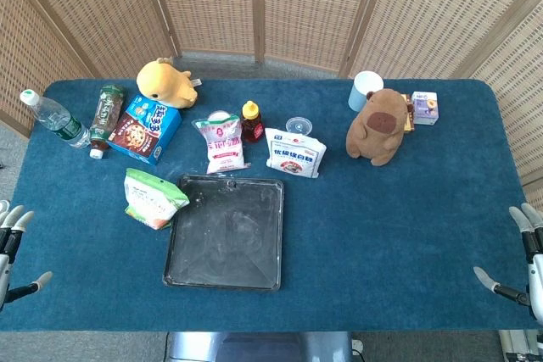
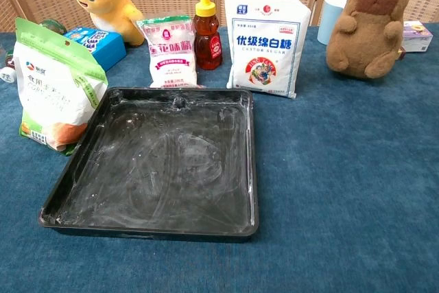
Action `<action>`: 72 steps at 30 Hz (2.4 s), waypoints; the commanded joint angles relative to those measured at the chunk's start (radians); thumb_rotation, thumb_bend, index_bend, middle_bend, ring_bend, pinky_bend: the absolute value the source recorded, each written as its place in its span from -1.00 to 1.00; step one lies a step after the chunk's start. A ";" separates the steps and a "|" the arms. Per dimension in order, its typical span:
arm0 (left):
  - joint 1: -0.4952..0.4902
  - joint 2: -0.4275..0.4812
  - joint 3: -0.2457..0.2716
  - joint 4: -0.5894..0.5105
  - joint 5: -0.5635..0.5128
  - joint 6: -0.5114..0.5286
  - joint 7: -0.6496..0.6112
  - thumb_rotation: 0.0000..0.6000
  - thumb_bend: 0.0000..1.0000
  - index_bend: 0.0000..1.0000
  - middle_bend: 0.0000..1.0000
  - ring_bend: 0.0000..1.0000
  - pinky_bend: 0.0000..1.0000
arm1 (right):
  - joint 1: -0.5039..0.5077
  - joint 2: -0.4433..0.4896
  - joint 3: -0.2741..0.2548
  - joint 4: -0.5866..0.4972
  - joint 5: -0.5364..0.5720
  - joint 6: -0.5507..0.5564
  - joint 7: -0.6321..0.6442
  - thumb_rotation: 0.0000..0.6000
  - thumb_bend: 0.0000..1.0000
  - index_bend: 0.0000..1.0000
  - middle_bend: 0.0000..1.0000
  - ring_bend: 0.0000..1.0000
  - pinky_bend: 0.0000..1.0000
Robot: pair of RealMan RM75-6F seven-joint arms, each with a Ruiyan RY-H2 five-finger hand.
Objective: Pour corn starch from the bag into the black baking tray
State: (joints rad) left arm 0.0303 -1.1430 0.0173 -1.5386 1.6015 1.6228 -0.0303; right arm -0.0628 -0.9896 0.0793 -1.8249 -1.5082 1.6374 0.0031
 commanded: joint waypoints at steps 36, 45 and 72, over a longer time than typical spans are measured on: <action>-0.297 -0.197 -0.143 0.213 -0.222 -0.455 -0.360 1.00 -0.74 -1.00 -1.00 -1.00 -0.96 | 0.006 0.006 0.000 0.000 0.028 -0.034 0.023 0.66 -0.95 -0.90 -1.00 -1.00 -1.00; -0.338 -0.295 -0.149 0.282 -0.220 -0.465 -0.340 1.00 -0.75 -0.99 -1.00 -1.00 -0.96 | 0.006 0.006 0.004 0.002 0.032 -0.032 0.029 0.67 -0.95 -0.90 -1.00 -1.00 -1.00; -0.429 -0.415 -0.139 0.372 -0.274 -0.595 -0.301 1.00 -0.66 -0.40 -0.41 -0.42 -0.21 | 0.005 0.011 0.011 0.012 0.043 -0.033 0.054 0.67 -0.95 -0.90 -1.00 -1.00 -1.00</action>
State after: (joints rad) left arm -0.3980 -1.5539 -0.1229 -1.1702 1.3301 1.0292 -0.3271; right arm -0.0574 -0.9785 0.0903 -1.8131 -1.4655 1.6042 0.0573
